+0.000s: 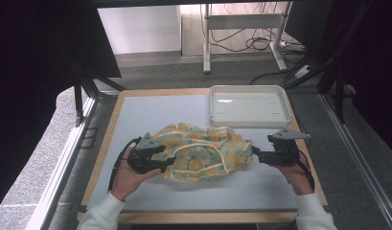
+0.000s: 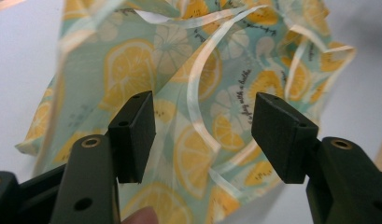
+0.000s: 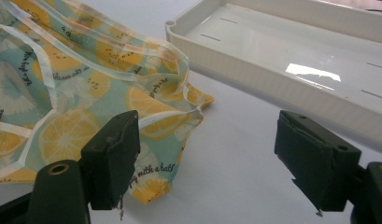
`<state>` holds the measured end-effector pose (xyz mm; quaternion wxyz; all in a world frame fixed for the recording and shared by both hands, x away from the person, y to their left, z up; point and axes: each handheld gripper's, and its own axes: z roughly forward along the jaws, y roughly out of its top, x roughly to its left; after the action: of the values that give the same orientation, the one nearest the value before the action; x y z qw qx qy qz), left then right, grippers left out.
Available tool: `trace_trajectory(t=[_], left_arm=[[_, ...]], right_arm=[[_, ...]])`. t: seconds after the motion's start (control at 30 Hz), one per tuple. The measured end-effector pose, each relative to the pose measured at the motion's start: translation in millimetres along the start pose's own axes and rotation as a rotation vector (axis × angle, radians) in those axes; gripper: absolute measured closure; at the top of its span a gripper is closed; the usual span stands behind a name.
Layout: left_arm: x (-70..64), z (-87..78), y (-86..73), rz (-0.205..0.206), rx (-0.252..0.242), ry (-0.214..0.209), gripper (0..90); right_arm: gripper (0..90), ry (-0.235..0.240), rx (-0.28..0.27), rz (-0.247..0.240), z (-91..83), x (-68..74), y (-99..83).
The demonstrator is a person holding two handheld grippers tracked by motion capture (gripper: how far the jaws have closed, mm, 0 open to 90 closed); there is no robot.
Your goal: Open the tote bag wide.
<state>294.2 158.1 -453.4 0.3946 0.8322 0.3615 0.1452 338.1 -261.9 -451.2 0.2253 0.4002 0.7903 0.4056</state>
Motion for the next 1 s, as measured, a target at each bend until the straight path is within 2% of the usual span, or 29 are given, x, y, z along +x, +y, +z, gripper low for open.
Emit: trace_trajectory(t=[0.3,0.67,1.0], left_arm=[[2.4,24.4,6.2,0.014,0.053,0.022,42.4],[10.6,43.1,-3.0,0.005,0.117,0.016,53.8],[12.0,57.7,-8.5,0.016,0.145,-0.018,80.3]], right_arm=[[22.4,-0.002,0.009,-0.001,2.0,-0.1,-0.9],[22.4,-0.008,0.02,-0.007,4.8,1.1,-1.6],[22.4,-0.015,0.018,-0.009,6.1,1.6,-1.3]])
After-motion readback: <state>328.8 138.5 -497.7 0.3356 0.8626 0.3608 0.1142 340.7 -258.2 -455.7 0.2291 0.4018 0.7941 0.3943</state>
